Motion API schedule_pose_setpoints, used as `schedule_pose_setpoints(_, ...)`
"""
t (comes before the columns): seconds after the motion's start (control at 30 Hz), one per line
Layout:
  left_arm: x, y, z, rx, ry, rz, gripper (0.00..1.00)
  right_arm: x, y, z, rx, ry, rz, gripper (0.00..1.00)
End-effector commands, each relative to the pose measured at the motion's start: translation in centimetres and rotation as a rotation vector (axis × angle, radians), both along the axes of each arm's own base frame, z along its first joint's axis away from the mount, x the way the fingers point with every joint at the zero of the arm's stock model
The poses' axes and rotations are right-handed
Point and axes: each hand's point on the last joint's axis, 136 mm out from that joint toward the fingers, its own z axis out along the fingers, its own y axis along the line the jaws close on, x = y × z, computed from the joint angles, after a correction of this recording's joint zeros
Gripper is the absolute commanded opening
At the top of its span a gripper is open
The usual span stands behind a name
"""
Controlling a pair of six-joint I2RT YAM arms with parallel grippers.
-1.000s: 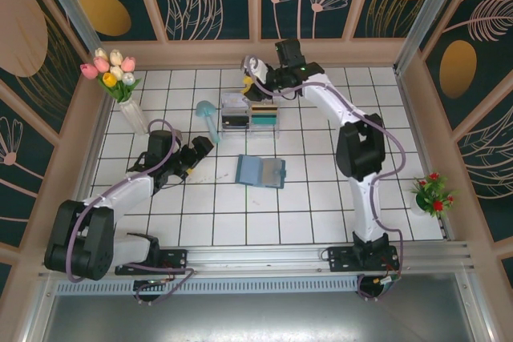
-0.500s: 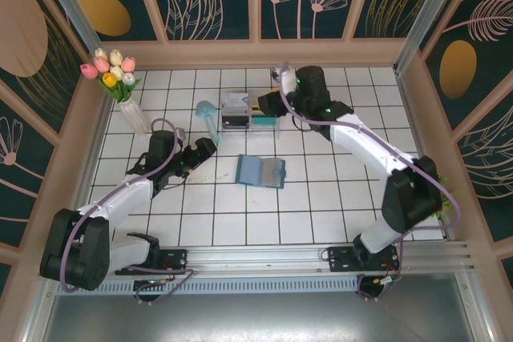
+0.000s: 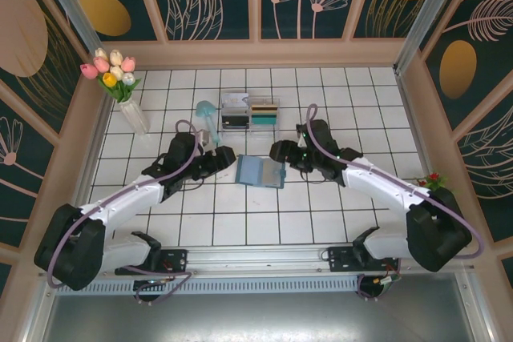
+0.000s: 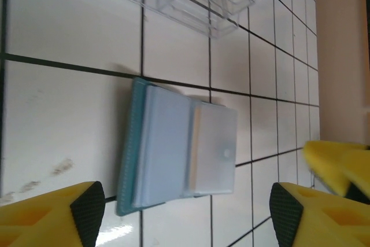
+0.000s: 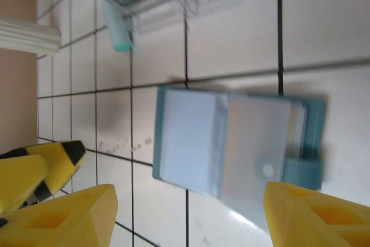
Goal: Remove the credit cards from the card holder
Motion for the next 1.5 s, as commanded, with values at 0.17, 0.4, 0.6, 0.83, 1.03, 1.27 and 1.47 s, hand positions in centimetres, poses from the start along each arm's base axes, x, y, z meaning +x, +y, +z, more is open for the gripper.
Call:
schedule_pose_setpoints(0.17, 0.3, -3.3, 0.3, -0.01, -0.017, -0.066, 0.55, -0.7, 1.8, -2.9, 0.063, 0.134, -0.048, 0.62)
schedule_pose_setpoints(0.4, 0.5, -4.7, -1.5, -0.003, 0.02, -0.094, 0.44, -0.3, 0.7, -5.8, -0.056, 0.179, -0.086, 0.6)
schedule_pose_setpoints(0.6, 0.9, -4.6, -3.8, 0.054, 0.068, -0.072, 0.4, -0.5, 1.9, -7.1, -0.098, 0.208, -0.026, 0.61)
schedule_pose_setpoints(0.83, 0.2, -3.9, -6.6, 0.098, 0.131, -0.053, 0.36, 0.0, 5.7, -4.1, 0.081, 0.132, 0.104, 0.56)
schedule_pose_setpoints(1.03, -0.6, -3.2, -7.8, 0.11, 0.158, -0.039, 0.31, 0.7, 8.5, -1.9, 0.237, 0.076, 0.178, 0.56)
schedule_pose_setpoints(1.27, -0.5, 1.0, -8.4, 0.26, 0.154, 0.124, 0.24, 1.6, 11.0, -2.7, 0.272, 0.089, 0.219, 0.55)
schedule_pose_setpoints(1.47, -1.3, 2.5, -6.6, 0.227, 0.096, 0.176, 0.2, 1.6, 11.0, -5.0, 0.248, 0.151, 0.192, 0.53)
